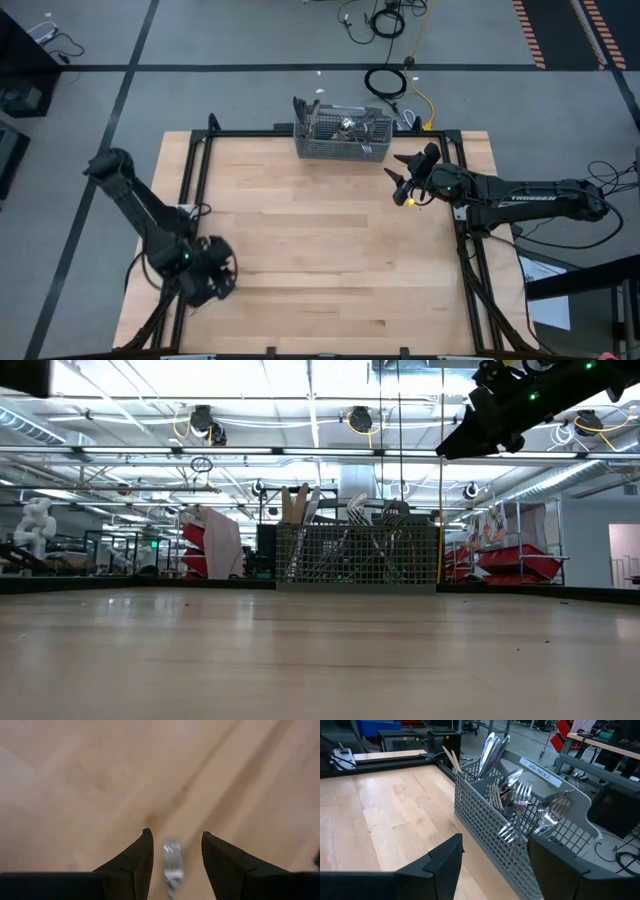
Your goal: Sort silverware
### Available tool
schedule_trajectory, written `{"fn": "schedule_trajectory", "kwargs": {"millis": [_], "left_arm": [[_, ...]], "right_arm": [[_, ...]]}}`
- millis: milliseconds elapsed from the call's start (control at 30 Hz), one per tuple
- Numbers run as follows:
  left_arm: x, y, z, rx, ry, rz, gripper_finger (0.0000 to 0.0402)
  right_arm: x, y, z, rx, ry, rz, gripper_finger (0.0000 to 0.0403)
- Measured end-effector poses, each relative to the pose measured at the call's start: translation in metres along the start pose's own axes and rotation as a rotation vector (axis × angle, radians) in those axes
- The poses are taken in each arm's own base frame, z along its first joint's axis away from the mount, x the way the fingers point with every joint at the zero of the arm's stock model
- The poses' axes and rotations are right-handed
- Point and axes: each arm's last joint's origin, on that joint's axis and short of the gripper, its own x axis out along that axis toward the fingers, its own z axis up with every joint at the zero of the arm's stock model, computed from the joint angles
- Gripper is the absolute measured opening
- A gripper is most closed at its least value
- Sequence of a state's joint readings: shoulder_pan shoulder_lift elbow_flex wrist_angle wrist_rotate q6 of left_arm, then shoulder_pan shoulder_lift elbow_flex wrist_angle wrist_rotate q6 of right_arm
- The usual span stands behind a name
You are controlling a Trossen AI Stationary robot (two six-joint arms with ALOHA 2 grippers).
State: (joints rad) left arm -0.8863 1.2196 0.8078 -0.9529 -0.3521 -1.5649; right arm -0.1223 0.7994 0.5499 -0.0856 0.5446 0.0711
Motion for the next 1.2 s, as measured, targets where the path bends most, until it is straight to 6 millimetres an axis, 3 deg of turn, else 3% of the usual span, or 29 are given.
{"fn": "schedule_trajectory", "kwargs": {"millis": [200,400,733,933,1100,1200], "left_arm": [[0.015,-0.02,-0.031,0.025,0.1,-0.045,0.0168],[0.032,-0.025,-0.051,0.018,0.166,0.033,0.0177],[0.043,-0.021,-0.068,-0.005,0.158,0.138,0.0256],[0.062,-0.011,-0.074,-0.052,0.169,0.216,0.0286],[0.074,-0.004,-0.077,-0.077,0.17,0.19,0.0264],[0.073,0.0,-0.075,-0.096,0.173,0.226,0.019]], "right_arm": [[0.0,0.0,0.0,0.005,0.001,0.003,0.0212],[0.0,0.001,0.0,0.008,0.002,0.027,0.0212],[0.0,0.001,0.0,0.022,0.003,0.029,0.0212],[0.0,0.002,0.0,0.023,0.003,0.053,0.0212],[0.0,0.002,0.001,0.049,0.0,0.08,0.0212],[0.0,0.002,0.001,0.076,0.001,0.08,0.0212]]}}
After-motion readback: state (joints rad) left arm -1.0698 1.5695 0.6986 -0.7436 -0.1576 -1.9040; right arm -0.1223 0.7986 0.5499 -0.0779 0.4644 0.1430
